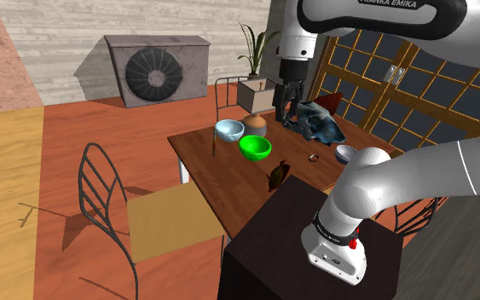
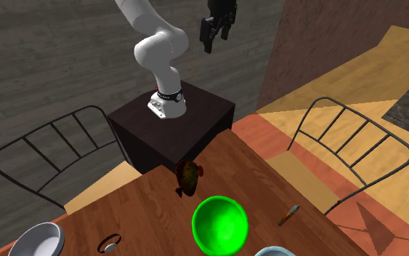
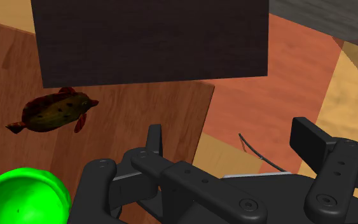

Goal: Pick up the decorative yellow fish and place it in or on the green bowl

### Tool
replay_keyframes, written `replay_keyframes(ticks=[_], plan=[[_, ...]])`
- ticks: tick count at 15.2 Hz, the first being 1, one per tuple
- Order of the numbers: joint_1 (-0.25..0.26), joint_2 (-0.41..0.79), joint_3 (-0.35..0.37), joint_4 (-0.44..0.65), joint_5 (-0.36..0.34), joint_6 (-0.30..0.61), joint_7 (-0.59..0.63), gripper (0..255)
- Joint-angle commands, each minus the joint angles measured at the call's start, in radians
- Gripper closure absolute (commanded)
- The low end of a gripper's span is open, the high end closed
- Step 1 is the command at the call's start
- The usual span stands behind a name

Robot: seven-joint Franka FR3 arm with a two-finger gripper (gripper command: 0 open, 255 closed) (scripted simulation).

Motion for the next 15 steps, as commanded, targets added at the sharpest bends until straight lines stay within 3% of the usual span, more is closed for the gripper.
replay_keyframes(ticks=[1, 8, 15], plan=[[0.000, 0.000, 0.000, 0.000, 0.000, 0.000, 0.000, 0], [-0.029, -0.026, -0.101, -0.218, -0.080, 0.227, -0.152, 0], [-0.061, 0.059, -0.226, -0.369, -0.158, 0.499, -0.310, 0]])
